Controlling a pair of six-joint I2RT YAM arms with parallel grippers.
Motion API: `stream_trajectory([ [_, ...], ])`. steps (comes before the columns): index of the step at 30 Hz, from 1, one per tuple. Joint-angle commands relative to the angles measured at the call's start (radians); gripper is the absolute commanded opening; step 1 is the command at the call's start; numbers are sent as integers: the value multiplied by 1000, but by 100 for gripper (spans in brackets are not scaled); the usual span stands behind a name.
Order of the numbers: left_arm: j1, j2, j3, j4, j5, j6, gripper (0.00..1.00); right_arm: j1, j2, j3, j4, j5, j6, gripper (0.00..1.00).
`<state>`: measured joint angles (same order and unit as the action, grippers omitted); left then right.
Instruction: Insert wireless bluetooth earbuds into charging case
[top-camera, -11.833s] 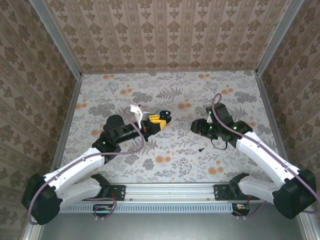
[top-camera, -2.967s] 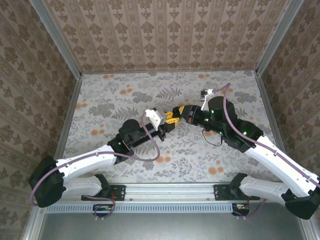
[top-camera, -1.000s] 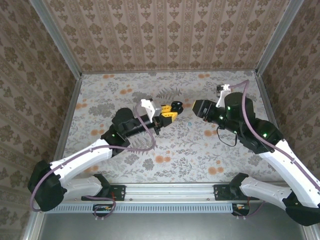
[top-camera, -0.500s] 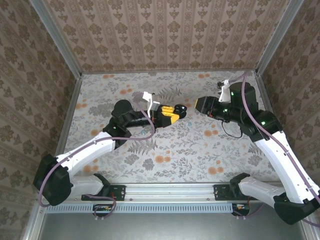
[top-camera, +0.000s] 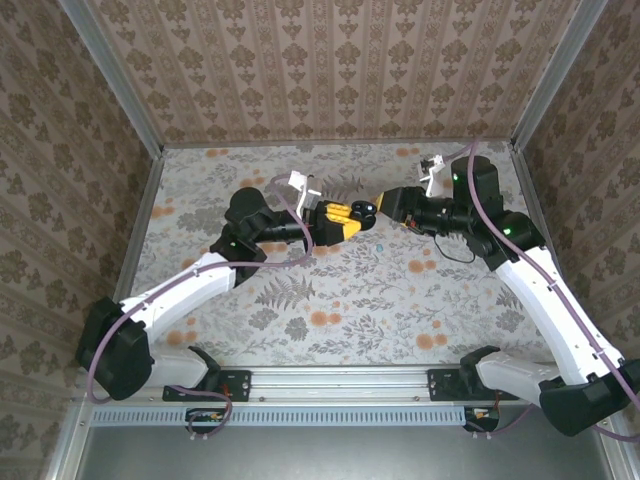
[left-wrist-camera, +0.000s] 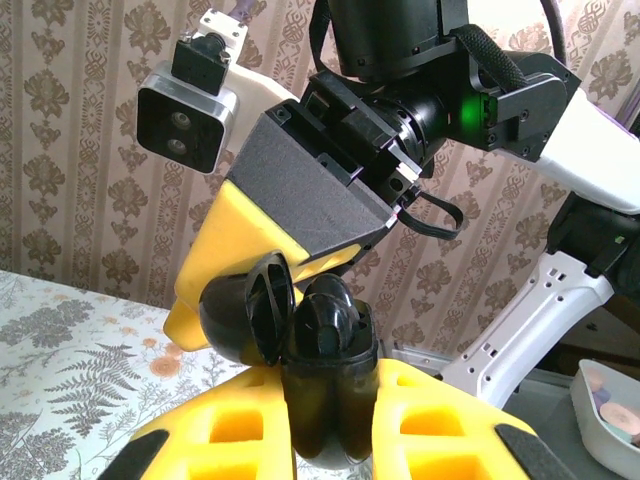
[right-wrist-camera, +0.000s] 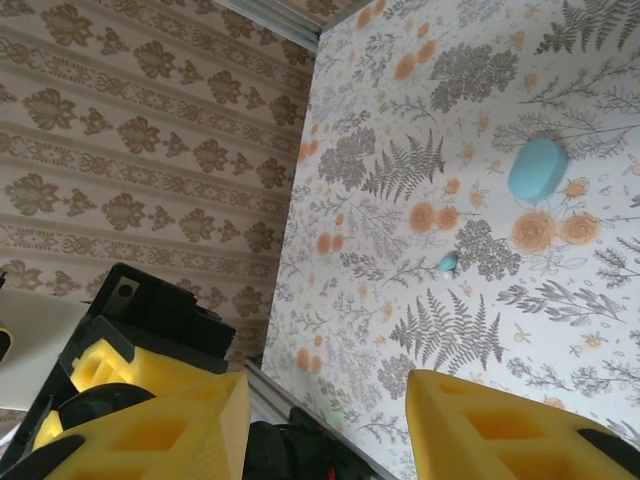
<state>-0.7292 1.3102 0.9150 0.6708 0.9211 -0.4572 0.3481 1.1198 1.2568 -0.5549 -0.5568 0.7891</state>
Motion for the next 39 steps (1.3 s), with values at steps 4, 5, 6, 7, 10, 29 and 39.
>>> stream_trajectory([
  [4,-19,31,54,38,35,-14,0,26,21,-18,70,-129,7,46],
  [5,-18,33,55,34,35,-13,0,25,21,-19,75,-132,7,46],
  [6,-17,34,55,30,35,-10,0,25,21,-20,79,-136,9,46],
  [7,-16,32,55,24,32,-6,0,25,20,-22,83,-140,11,46],
  [10,-15,35,53,9,27,9,0,25,18,-31,100,-149,24,46],
  [29,14,28,21,-5,-35,13,0,41,-9,-50,129,-191,36,46],
  [39,17,17,13,-9,-64,16,0,55,-22,-44,74,-174,-4,45],
])
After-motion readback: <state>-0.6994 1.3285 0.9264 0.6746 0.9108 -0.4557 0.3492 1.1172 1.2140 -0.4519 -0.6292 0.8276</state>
